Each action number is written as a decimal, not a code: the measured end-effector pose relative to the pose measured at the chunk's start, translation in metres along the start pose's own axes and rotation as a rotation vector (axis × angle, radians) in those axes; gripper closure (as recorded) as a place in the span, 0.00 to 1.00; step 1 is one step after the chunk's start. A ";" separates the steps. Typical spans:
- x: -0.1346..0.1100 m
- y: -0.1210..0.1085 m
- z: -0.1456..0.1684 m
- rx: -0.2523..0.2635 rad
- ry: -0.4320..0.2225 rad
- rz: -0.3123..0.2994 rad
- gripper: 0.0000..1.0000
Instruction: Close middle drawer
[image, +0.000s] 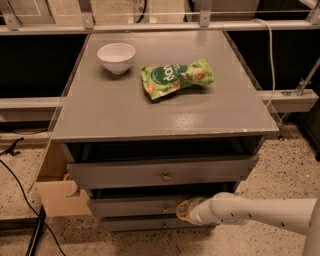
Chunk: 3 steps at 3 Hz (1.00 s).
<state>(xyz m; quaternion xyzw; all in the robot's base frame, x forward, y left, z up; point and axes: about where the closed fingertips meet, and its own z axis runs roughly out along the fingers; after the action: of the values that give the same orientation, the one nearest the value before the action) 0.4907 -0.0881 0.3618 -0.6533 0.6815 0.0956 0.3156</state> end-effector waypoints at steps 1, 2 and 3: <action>-0.004 -0.012 -0.001 0.040 0.002 -0.010 1.00; -0.010 -0.017 -0.004 0.055 0.015 -0.012 1.00; -0.011 -0.003 -0.009 0.013 0.049 -0.002 1.00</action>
Offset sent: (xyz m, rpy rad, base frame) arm 0.0186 0.0042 0.0237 -0.0377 -0.0600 -0.0394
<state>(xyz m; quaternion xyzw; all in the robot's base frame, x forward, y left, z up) 0.4901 -0.0846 0.3759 -0.6541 0.6890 0.0747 0.3030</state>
